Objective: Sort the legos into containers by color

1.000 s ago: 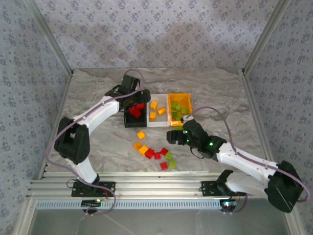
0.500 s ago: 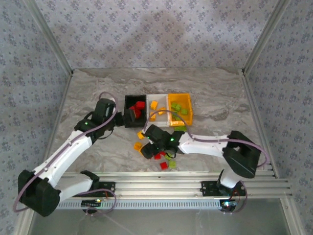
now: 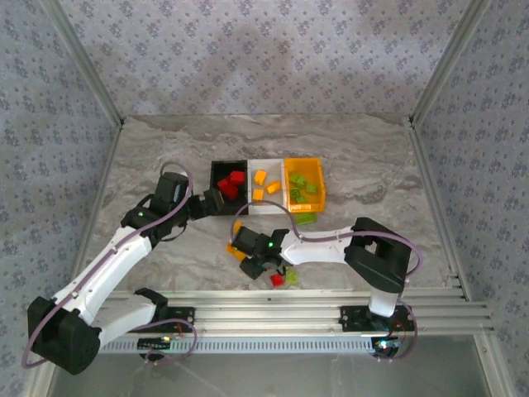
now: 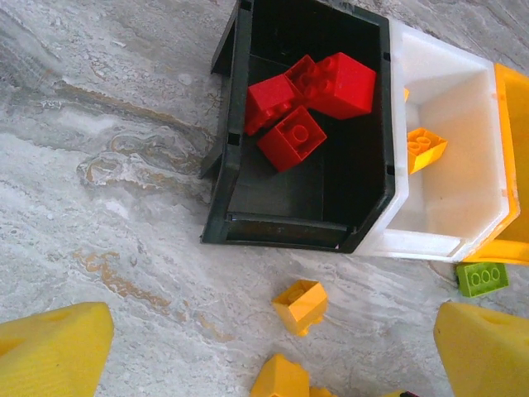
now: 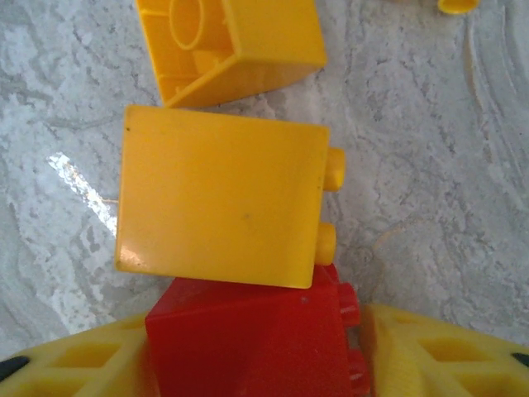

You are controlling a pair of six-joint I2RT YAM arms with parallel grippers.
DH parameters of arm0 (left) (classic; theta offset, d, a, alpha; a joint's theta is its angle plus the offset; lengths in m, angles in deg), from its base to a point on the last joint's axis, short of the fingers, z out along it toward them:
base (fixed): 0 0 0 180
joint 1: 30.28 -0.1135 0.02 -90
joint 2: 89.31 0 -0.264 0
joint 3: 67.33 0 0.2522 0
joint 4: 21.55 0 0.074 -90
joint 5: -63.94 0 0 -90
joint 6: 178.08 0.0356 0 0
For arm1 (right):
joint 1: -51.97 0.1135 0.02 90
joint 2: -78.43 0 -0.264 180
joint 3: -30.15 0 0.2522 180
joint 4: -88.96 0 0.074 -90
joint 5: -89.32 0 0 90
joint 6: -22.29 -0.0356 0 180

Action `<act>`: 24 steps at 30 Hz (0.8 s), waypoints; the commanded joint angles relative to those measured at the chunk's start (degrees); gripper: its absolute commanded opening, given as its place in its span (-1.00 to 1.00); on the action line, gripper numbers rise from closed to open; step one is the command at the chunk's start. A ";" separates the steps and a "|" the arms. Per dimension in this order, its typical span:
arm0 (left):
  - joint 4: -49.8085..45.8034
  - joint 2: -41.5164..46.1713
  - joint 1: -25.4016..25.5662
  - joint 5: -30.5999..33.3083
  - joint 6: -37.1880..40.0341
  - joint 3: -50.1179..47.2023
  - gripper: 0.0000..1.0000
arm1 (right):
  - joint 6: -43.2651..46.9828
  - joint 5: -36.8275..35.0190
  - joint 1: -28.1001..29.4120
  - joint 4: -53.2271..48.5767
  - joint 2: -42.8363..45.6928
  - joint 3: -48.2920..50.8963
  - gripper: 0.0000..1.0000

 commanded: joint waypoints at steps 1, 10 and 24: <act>-0.79 1.49 -0.41 1.02 -0.95 -0.34 0.99 | 1.21 -0.48 0.32 -0.03 0.26 -0.85 0.04; -0.84 4.74 -0.47 0.89 -1.90 -1.97 0.99 | 0.79 -1.93 -0.19 0.74 7.07 1.63 -0.41; -1.32 14.95 -0.42 2.96 -4.73 -10.93 0.99 | -5.09 3.41 -11.53 6.22 5.41 -13.13 -0.42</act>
